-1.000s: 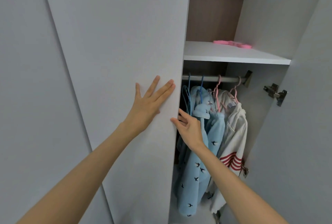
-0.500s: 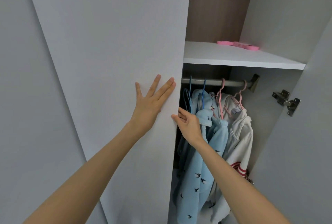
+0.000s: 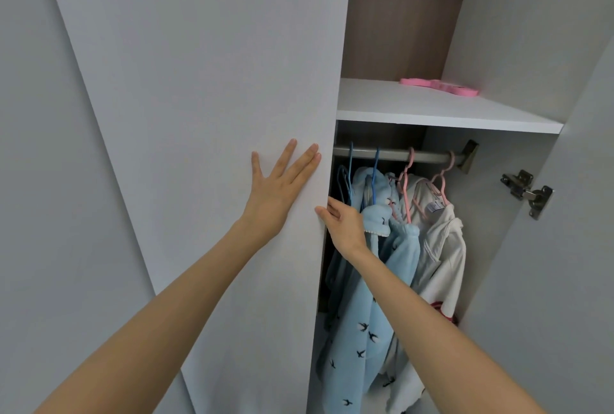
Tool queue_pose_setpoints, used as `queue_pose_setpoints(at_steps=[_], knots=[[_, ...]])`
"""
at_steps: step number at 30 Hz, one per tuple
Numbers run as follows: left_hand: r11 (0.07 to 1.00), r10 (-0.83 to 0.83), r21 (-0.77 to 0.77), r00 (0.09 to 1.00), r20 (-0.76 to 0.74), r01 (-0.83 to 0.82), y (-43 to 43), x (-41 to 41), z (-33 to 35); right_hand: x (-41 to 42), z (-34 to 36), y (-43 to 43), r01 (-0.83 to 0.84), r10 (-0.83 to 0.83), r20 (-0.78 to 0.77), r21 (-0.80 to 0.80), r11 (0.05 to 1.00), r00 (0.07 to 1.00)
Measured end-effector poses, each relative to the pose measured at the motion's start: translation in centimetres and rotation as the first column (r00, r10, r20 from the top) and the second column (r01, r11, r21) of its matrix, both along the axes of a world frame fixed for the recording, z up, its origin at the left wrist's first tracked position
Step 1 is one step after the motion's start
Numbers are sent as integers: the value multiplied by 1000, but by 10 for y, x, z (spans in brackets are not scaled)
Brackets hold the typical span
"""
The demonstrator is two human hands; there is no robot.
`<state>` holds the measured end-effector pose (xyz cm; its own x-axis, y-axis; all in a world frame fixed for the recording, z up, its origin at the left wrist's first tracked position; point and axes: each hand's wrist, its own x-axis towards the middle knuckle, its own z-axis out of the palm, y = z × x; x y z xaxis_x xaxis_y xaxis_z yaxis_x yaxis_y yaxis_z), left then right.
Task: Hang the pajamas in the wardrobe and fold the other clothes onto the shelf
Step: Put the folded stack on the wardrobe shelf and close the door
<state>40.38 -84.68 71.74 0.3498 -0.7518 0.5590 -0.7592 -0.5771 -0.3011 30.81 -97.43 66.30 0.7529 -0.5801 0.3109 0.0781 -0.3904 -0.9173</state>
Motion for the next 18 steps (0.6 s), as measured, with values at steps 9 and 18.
queue_pose_setpoints(at_steps=[9, 18], knots=[[990, -138, -51, 961, -241, 129, 27, -29, 25, -31, 18, 15, 148, -155, -115, -63, 987, 981], [900, -335, -387, 886, -321, 200, 94, -91, 43, -126, 64, 62, 287, -280, 68, -164, 944, 958]])
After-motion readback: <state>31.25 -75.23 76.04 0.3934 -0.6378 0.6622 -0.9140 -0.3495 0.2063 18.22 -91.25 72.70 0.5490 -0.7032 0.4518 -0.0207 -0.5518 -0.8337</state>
